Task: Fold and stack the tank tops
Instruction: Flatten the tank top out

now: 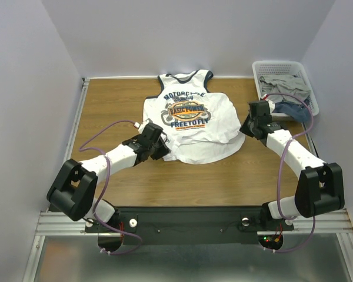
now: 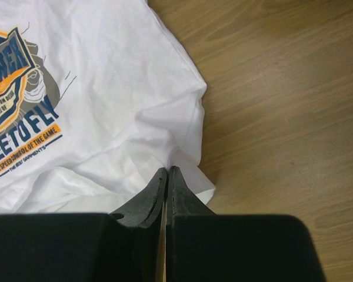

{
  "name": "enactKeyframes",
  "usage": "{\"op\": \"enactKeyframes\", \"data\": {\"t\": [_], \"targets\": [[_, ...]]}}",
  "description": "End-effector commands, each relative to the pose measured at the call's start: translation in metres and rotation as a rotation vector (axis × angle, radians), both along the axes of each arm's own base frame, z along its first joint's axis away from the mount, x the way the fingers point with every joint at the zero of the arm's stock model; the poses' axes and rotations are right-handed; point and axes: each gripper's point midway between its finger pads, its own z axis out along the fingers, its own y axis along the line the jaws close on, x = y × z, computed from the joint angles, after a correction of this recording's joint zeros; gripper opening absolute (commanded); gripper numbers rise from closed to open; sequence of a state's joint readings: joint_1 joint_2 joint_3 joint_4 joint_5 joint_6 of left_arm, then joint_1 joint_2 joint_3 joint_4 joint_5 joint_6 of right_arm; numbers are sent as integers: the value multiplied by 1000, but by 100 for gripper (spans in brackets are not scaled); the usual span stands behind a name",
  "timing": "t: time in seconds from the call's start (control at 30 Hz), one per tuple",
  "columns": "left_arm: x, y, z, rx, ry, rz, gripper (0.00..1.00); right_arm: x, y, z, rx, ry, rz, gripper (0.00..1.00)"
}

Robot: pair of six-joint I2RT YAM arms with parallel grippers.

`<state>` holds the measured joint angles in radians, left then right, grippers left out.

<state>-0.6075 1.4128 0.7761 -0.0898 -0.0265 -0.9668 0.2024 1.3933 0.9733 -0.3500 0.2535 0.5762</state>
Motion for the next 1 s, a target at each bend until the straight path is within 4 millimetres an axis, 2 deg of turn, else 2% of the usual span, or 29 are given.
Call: {"op": "enactKeyframes", "data": {"t": [0.0, 0.33, 0.6, 0.97], "targets": [[0, 6, 0, 46, 9, 59, 35, 7, 1, 13, 21, -60, -3, 0], [6, 10, -17, 111, 40, 88, 42, 7, 2, 11, 28, -60, 1, 1], [14, 5, -18, 117, 33, 85, 43, 6, 1, 10, 25, -60, -2, 0], [15, 6, -25, 152, 52, 80, 42, 5, 3, 7, 31, -58, 5, 0]]}}
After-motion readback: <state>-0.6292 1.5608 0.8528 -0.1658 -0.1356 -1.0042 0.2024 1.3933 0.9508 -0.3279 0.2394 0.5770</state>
